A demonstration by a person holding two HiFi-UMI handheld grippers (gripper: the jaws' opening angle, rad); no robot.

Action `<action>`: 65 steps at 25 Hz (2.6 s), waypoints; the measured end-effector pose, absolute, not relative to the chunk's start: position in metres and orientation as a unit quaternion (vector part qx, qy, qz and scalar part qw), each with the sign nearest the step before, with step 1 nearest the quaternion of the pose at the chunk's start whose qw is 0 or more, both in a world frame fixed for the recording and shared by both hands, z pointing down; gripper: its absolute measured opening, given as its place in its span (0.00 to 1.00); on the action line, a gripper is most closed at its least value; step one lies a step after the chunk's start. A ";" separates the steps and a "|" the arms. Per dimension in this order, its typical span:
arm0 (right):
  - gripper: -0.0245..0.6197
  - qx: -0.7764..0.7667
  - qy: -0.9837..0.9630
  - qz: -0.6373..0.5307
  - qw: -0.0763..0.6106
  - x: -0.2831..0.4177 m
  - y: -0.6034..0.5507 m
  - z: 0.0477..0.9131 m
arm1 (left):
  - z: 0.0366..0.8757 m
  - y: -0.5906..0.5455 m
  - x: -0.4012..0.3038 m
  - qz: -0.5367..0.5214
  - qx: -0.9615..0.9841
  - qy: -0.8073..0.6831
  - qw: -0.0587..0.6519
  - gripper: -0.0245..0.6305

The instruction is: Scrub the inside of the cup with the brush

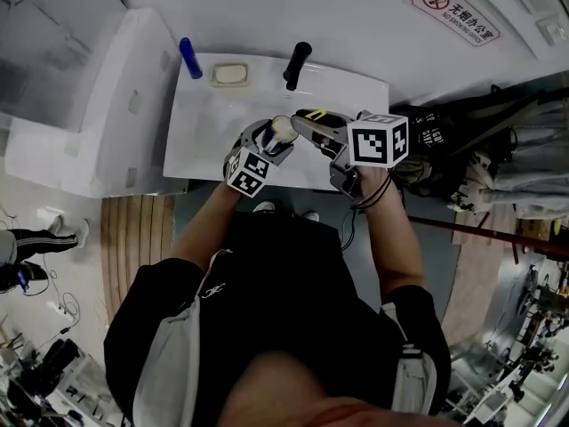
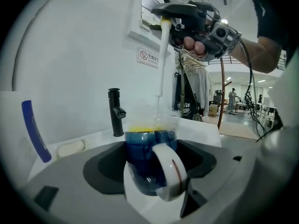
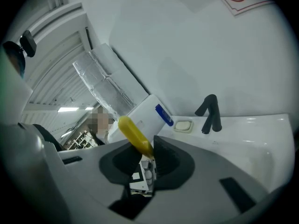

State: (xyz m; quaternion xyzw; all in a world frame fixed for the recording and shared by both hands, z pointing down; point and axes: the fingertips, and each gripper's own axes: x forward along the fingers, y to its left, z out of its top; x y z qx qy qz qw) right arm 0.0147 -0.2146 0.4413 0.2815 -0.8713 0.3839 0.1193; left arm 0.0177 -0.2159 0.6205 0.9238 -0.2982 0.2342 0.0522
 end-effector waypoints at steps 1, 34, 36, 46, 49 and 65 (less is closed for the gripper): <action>0.16 0.282 -0.871 0.384 0.118 0.015 -0.214 0.441 | 0.620 -0.216 0.017 0.235 0.924 -0.298 0.050 0.56; 0.12 0.350 -0.870 0.323 0.127 0.077 -0.230 0.446 | 0.595 -0.215 0.011 0.214 0.928 -0.299 0.051 0.56; 0.12 0.377 -0.852 0.348 0.107 0.099 -0.240 0.458 | 0.594 -0.216 0.010 0.216 0.927 -0.302 0.049 0.56; 0.12 0.412 -0.839 0.354 -0.034 0.090 -0.269 0.441 | 0.592 -0.199 0.029 0.222 0.935 -0.275 0.039 0.56; 0.12 0.402 -0.859 0.316 -0.010 0.070 -0.259 0.426 | 0.591 -0.198 0.029 0.221 0.934 -0.277 0.038 0.56; 0.12 0.551 -0.815 0.150 -0.091 0.158 -0.203 0.349 | 0.597 -0.218 0.010 0.213 0.920 -0.321 0.070 0.56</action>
